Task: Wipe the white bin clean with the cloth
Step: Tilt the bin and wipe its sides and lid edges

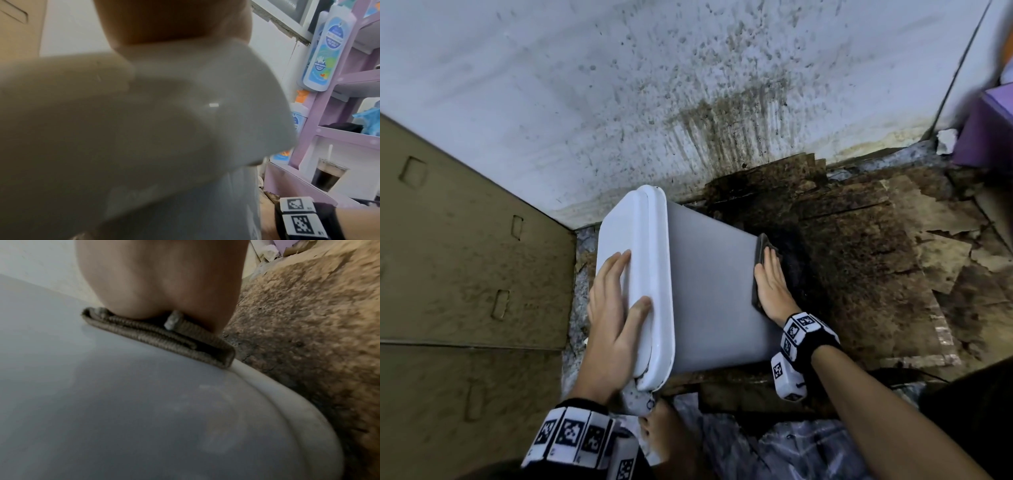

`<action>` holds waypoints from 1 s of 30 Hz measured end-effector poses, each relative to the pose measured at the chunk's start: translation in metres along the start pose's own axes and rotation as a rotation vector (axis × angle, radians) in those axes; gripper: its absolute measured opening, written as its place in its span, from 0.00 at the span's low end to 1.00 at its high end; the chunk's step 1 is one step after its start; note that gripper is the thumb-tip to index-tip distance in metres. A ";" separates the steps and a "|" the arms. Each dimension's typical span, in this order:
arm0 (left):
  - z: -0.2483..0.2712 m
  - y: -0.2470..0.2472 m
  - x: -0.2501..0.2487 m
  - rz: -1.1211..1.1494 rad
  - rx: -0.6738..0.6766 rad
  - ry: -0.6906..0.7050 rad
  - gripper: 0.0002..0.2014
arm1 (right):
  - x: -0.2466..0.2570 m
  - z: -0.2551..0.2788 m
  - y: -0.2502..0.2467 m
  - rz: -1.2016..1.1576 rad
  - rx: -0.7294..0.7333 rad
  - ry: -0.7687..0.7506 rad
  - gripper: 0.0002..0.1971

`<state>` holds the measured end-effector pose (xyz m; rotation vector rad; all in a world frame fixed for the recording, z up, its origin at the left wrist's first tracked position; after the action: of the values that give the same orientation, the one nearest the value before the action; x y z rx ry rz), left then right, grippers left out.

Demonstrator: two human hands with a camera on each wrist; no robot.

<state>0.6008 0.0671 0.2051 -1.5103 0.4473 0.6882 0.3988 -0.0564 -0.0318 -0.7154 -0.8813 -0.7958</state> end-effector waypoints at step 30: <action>0.000 0.002 -0.002 0.009 0.014 -0.014 0.32 | 0.025 0.015 0.012 0.189 -0.009 -0.210 0.27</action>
<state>0.5984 0.0663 0.2049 -1.4904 0.4474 0.7006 0.4132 -0.0460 -0.0057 -0.8873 -0.9824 -0.5639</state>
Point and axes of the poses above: each hand's wrist, its own z-axis away from the middle knuckle, its own y-axis out of the palm, x = y × z, the point moved 9 cm from there along -z, towards the middle knuckle, and after that the axes turned 7 degrees about x, right-handed, at the moved point
